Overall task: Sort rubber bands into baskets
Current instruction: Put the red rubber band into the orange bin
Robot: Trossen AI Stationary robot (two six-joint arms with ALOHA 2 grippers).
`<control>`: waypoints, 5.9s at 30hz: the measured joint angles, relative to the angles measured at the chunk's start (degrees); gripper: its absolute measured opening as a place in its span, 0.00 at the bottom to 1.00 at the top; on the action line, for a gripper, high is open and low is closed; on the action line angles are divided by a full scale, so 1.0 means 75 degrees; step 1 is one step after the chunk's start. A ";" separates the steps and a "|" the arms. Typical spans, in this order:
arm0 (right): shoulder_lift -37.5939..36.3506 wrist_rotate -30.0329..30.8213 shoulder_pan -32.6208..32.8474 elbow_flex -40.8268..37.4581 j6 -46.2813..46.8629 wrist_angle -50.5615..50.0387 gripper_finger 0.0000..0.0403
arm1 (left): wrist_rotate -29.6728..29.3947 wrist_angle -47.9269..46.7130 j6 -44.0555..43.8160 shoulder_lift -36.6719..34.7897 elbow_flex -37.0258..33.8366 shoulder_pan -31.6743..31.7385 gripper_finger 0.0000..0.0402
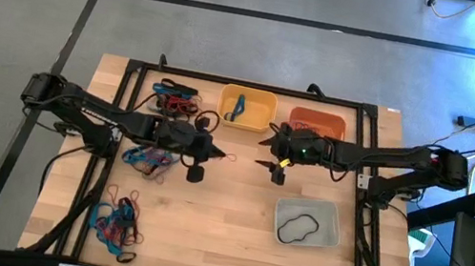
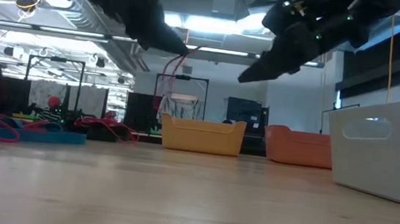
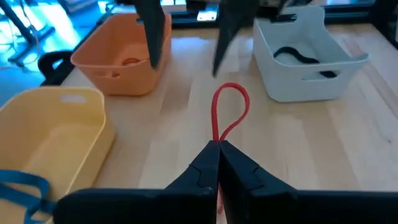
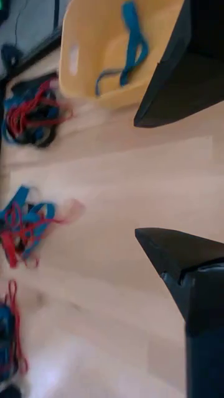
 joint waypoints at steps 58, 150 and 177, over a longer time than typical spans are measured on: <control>0.1524 0.0031 0.0452 0.0014 -0.0348 0.4167 0.02 | -0.0003 0.1156 -0.0103 0.0096 -0.0005 0.0006 0.36; -0.1758 0.1272 0.0219 0.0009 0.0778 -0.1502 0.60 | 0.0632 -0.6661 -0.4719 0.0037 -0.0005 -0.0940 0.40; -0.1752 0.1275 0.0213 0.0003 0.0778 -0.1578 0.60 | 0.0685 -0.6771 -0.4692 0.0926 -0.0002 -0.0781 0.22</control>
